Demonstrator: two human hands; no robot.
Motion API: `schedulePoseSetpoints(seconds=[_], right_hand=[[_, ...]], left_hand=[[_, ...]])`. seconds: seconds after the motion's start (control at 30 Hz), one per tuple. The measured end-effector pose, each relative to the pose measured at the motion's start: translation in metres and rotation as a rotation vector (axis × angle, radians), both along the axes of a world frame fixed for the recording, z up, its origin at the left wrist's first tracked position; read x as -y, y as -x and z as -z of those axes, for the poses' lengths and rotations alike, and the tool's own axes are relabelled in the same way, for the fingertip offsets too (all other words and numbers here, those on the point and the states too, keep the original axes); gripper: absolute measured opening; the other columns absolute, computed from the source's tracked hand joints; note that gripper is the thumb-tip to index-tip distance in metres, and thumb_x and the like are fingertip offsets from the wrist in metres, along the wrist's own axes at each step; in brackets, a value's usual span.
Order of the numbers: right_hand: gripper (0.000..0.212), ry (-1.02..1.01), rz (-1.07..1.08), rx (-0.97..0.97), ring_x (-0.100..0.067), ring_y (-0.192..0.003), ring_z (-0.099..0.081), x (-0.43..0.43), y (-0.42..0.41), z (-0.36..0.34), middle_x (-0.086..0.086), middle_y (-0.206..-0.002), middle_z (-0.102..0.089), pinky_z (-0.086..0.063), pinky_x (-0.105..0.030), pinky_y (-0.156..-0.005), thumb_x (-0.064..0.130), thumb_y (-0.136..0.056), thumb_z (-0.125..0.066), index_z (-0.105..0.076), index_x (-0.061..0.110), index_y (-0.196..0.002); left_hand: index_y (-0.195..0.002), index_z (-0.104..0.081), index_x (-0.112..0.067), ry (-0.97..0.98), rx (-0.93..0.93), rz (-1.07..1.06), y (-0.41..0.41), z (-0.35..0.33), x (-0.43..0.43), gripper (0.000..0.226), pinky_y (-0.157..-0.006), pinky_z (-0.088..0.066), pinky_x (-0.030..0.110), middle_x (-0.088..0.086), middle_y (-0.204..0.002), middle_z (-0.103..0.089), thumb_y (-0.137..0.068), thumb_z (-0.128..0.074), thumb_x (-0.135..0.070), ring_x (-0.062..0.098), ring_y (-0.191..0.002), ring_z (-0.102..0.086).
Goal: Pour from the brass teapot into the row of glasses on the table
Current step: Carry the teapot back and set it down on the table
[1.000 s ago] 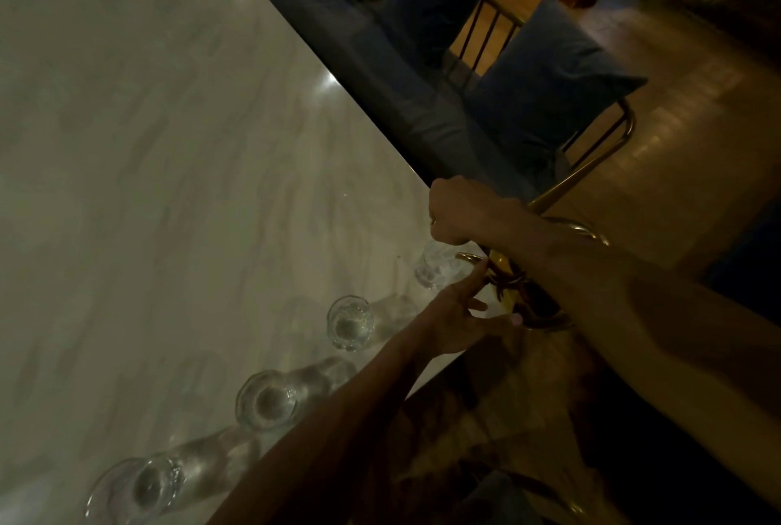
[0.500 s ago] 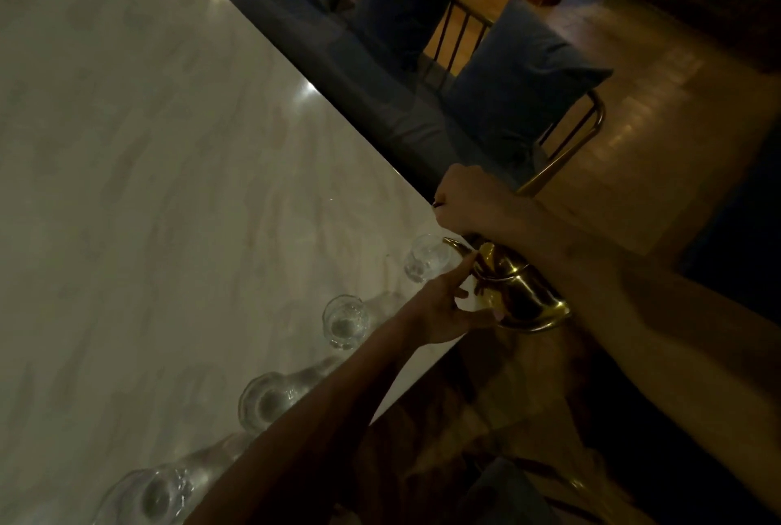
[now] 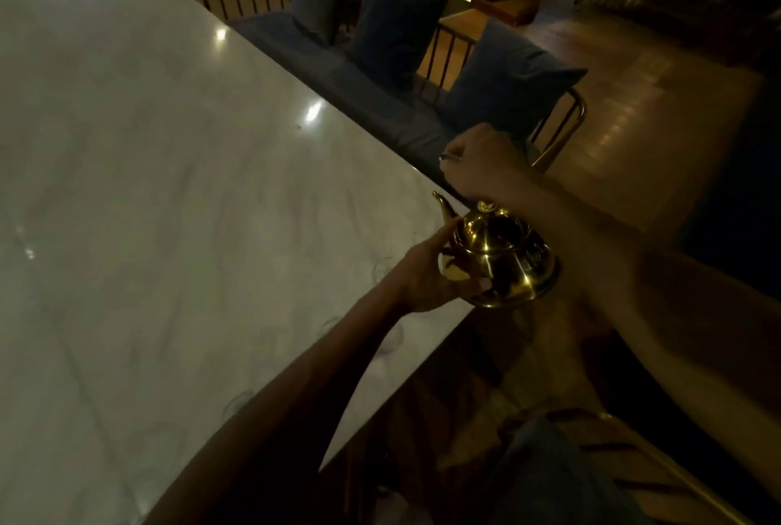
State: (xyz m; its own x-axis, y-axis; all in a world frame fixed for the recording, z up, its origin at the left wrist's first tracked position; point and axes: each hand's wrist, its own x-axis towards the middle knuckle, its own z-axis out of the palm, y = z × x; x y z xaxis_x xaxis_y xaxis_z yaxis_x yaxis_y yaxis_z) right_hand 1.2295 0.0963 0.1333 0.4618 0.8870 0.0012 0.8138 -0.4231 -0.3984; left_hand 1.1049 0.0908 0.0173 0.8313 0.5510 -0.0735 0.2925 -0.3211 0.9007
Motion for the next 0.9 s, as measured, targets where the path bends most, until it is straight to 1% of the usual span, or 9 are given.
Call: schedulePoseSetpoints(seconds=[0.07,0.17,0.27,0.43,0.53,0.63,0.7,0.8,0.9], right_hand=[[0.02,-0.035,-0.023,-0.004,-0.024,-0.08,-0.067,0.008,0.037,-0.01,-0.014,-0.089,-0.07,-0.058,-0.037,-0.076,0.021,-0.096,-0.059,-0.07,0.004,-0.093],[0.021,-0.068,-0.094,0.007,-0.027,-0.09,-0.07,0.021,0.106,-0.025,-0.014,-0.098,-0.072,-0.059,-0.037,-0.079,0.021,-0.096,-0.057,-0.071,0.006,-0.101],[0.026,-0.088,-0.184,-0.024,-0.026,-0.091,-0.071,0.031,0.184,-0.04,-0.015,-0.107,-0.072,-0.061,-0.037,-0.079,0.021,-0.099,-0.056,-0.07,0.005,-0.114],[0.035,-0.091,-0.348,-0.157,-0.023,-0.069,-0.058,0.041,0.314,-0.057,-0.021,-0.102,-0.068,-0.048,-0.028,-0.055,0.017,-0.099,-0.055,-0.062,-0.004,-0.126],[0.037,-0.093,-0.43,-0.258,-0.023,-0.062,-0.052,0.042,0.391,-0.058,-0.023,-0.092,-0.068,-0.04,-0.027,-0.045,0.014,-0.096,-0.055,-0.062,-0.007,-0.126],[0.025,-0.055,-0.501,-0.354,-0.02,-0.053,-0.047,0.037,0.461,-0.057,-0.013,-0.076,-0.053,-0.035,-0.025,-0.04,0.013,-0.095,-0.053,-0.068,-0.006,-0.104],[0.014,-0.041,-0.568,-0.402,-0.018,-0.049,-0.047,0.037,0.513,-0.055,-0.009,-0.068,-0.051,-0.038,-0.026,-0.043,0.015,-0.096,-0.054,-0.062,0.007,-0.089],[0.018,-0.015,-0.676,-0.475,-0.02,-0.052,-0.051,0.038,0.591,-0.049,-0.006,-0.064,-0.052,-0.044,-0.031,-0.051,0.018,-0.097,-0.055,-0.059,0.008,-0.083],[0.017,0.017,-0.759,-0.533,-0.019,-0.053,-0.052,0.043,0.661,-0.042,-0.006,-0.065,-0.052,-0.045,-0.031,-0.05,0.016,-0.097,-0.055,-0.058,0.007,-0.083]], left_hand=[[-0.158,-0.024,-0.029,-0.021,0.008,-0.043,0.039,-0.012,0.009,0.094,-0.1,-0.037,0.022,0.001,-0.15,-0.05,-0.083,-0.08,-0.037,0.01,-0.13,-0.047],[-0.156,-0.029,-0.026,-0.07,0.029,-0.107,0.107,-0.027,0.022,0.09,-0.079,-0.028,0.003,0.001,-0.148,-0.051,-0.083,-0.081,-0.035,0.001,-0.118,-0.041],[-0.155,-0.031,-0.025,-0.104,0.034,-0.185,0.183,-0.037,0.034,0.091,-0.076,-0.029,0.002,0.001,-0.148,-0.05,-0.08,-0.083,-0.035,0.003,-0.117,-0.043],[-0.154,-0.032,-0.023,-0.16,-0.009,-0.364,0.32,-0.052,0.055,0.091,-0.074,-0.031,0.001,0.001,-0.149,-0.05,-0.08,-0.083,-0.036,0.003,-0.117,-0.043],[-0.152,-0.036,-0.022,-0.16,-0.013,-0.47,0.398,-0.058,0.07,0.088,-0.08,-0.033,0.003,0.0,-0.147,-0.053,-0.079,-0.084,-0.035,0.003,-0.117,-0.045],[-0.152,-0.037,-0.023,-0.136,-0.04,-0.598,0.467,-0.063,0.084,0.088,-0.076,-0.032,0.003,-0.001,-0.145,-0.054,-0.079,-0.084,-0.036,0.003,-0.117,-0.046],[-0.153,-0.035,-0.022,-0.118,-0.051,-0.696,0.513,-0.063,0.095,0.091,-0.076,-0.032,0.004,0.0,-0.145,-0.054,-0.078,-0.084,-0.037,0.005,-0.119,-0.047],[-0.152,-0.036,-0.02,-0.117,-0.052,-0.843,0.582,-0.061,0.114,0.088,-0.075,-0.035,0.002,0.0,-0.144,-0.055,-0.079,-0.084,-0.032,0.006,-0.12,-0.05],[-0.151,-0.037,-0.019,-0.13,-0.057,-0.965,0.643,-0.055,0.135,0.091,-0.092,-0.047,0.015,0.0,-0.144,-0.054,-0.076,-0.087,-0.034,0.011,-0.125,-0.053]])
